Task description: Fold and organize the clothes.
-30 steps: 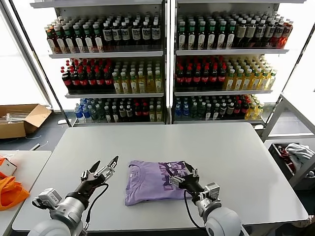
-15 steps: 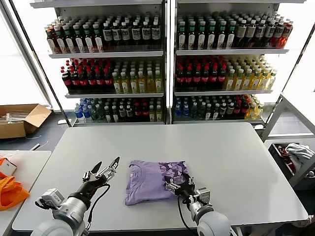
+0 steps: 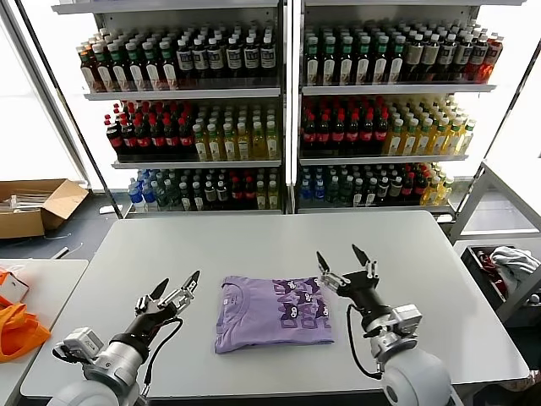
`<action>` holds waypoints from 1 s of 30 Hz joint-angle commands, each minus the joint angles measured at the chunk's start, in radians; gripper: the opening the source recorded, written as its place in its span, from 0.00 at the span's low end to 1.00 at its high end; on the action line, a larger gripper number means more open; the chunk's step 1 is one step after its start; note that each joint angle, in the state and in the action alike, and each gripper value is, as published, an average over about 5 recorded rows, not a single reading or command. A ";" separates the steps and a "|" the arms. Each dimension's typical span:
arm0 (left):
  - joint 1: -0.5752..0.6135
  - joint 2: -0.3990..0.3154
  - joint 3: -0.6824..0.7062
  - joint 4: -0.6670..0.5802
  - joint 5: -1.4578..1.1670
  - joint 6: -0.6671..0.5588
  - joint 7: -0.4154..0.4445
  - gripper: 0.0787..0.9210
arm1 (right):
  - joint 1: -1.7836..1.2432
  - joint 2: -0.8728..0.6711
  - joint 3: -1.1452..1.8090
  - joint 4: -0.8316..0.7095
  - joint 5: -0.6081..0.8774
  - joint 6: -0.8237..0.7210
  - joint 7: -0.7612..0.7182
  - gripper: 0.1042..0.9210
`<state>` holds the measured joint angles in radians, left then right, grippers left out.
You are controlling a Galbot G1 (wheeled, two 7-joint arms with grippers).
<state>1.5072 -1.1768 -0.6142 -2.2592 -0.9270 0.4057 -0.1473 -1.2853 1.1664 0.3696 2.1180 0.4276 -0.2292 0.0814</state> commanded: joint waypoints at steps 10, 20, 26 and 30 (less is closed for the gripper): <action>0.066 -0.028 -0.140 0.025 0.146 -0.060 0.194 0.88 | -0.394 0.052 0.562 0.042 0.054 0.207 -0.208 0.88; 0.112 -0.072 -0.236 0.036 0.318 -0.183 0.295 0.88 | -0.424 0.081 0.550 0.026 0.013 0.259 -0.244 0.88; 0.102 -0.096 -0.346 0.086 0.395 -0.243 0.382 0.88 | -0.442 0.090 0.552 0.018 -0.021 0.279 -0.265 0.88; 0.110 -0.111 -0.378 0.083 0.404 -0.258 0.417 0.88 | -0.442 0.099 0.553 0.018 -0.026 0.277 -0.266 0.88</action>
<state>1.6006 -1.2613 -0.8621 -2.2055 -0.6342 0.2280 0.1445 -1.6845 1.2476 0.8843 2.1388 0.4313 0.0099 -0.1521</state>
